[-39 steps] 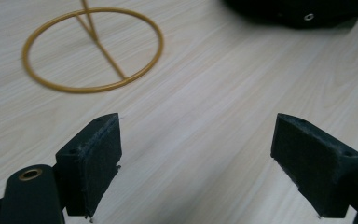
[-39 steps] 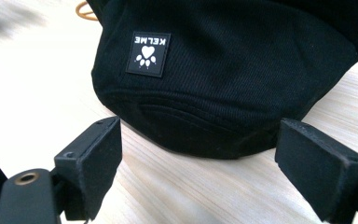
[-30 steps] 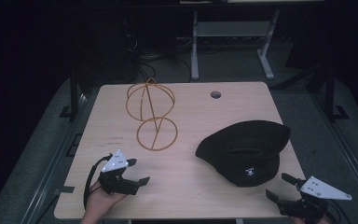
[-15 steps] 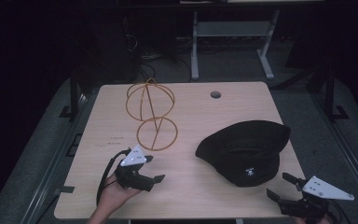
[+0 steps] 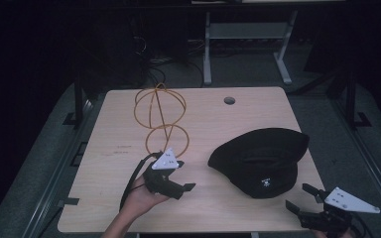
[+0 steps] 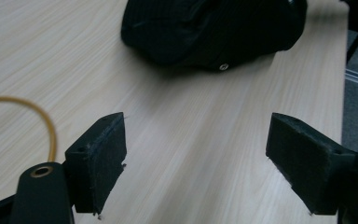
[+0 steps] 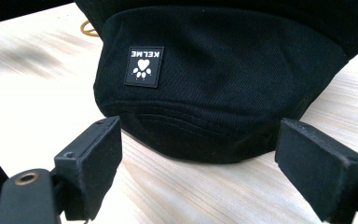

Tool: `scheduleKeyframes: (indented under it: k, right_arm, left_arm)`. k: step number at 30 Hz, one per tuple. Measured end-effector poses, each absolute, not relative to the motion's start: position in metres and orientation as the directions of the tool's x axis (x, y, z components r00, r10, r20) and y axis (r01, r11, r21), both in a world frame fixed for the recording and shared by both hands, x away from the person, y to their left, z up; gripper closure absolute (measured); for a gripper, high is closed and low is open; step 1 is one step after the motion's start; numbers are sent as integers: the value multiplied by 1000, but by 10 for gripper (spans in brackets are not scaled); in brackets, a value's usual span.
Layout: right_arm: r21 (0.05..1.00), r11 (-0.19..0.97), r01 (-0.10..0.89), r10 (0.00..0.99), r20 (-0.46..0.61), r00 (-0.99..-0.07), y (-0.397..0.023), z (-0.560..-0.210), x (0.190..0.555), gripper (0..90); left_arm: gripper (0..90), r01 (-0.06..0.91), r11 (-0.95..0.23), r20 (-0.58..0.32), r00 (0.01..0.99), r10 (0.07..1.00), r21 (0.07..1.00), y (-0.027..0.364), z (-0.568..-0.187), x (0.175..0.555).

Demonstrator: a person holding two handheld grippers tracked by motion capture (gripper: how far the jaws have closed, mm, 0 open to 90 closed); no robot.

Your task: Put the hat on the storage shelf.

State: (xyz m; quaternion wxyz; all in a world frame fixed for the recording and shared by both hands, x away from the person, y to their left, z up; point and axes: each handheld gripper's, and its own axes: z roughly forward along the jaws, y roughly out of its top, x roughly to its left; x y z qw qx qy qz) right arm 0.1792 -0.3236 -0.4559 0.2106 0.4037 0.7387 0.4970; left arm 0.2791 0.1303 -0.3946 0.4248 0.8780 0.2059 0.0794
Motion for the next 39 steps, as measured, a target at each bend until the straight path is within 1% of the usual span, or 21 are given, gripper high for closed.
scheduleKeyframes:
  k: [9, 17, 24, 29, 31, 36, 39]
  right_arm:
    - [900, 188, 394, 804, 89, -588, -325, -456, 180, 143]
    - [900, 194, 390, 803, 83, -590, -324, -457, 179, 143]
    - [903, 186, 388, 804, 87, -588, -326, -457, 179, 143]
    - [903, 183, 388, 804, 89, -588, -326, -457, 178, 143]
    - [901, 192, 389, 804, 82, -588, -325, -456, 179, 143]
    - [900, 205, 385, 802, 71, -593, -323, -456, 178, 143]
    - [898, 208, 388, 799, 73, -597, -321, -456, 179, 143]
  left_arm:
    - [192, 258, -579, -23, 924, 381, 773, 103, -385, 286]
    - [186, 232, -606, -26, 944, 328, 761, 74, -386, 294]
    - [208, 222, -614, -21, 948, 317, 757, 55, -382, 303]
    - [277, 218, -629, -25, 953, 301, 746, 45, -382, 309]
    - [366, 198, -633, -15, 959, 281, 748, 43, -384, 310]
    - [463, 195, -666, -16, 964, 265, 720, 37, -392, 314]
    - [541, 184, -681, -9, 968, 252, 709, 35, -395, 317]
